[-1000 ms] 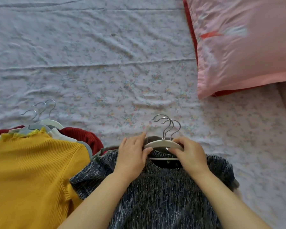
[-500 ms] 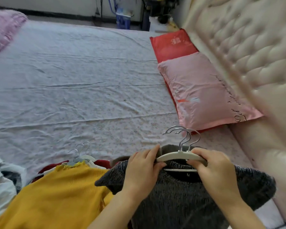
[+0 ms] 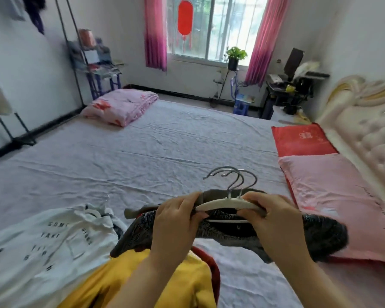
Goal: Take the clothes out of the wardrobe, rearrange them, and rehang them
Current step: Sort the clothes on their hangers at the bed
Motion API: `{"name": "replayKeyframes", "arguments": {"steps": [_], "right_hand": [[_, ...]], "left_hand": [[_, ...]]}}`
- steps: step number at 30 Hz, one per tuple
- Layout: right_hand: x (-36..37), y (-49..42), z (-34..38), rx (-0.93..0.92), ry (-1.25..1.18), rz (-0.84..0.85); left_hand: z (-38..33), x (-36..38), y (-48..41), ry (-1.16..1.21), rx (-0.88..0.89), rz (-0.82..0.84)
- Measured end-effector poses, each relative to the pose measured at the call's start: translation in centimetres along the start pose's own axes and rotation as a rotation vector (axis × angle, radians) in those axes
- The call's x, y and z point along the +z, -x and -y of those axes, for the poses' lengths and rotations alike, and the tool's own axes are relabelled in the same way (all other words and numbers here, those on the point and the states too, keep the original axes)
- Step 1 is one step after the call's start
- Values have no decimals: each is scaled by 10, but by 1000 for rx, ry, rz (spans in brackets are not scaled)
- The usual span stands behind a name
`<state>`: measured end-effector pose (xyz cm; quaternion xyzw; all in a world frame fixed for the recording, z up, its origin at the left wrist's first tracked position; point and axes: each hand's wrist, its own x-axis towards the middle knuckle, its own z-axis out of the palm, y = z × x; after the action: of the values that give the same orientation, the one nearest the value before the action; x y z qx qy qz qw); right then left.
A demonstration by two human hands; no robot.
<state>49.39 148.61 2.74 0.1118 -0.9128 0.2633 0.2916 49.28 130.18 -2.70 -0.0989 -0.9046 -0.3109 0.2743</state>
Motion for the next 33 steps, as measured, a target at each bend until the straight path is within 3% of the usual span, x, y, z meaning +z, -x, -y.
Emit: {"name": "replayKeyframes", "arguments": {"steps": [3,7,10,22,28,33], "right_hand": [[24,-2,41,-89,-61,37],[56,4,103,-38,-250,205],[81,11,155,-97,-354,332],[212,58,406,-406,-374,600],[286,94,508,-280,-476,661],[337,93,576,-292,-585,572]], "left_hand": [[27,-44,17,-129,-46,-88],[63,-108,47,-288,-118,-163],[92,-158,70,-348,-185,-187],[267,-364,174,-493,-381,-292],[357,-446,210,-514,-374,-256],[423,-493,206,-530,-395,-236]]}}
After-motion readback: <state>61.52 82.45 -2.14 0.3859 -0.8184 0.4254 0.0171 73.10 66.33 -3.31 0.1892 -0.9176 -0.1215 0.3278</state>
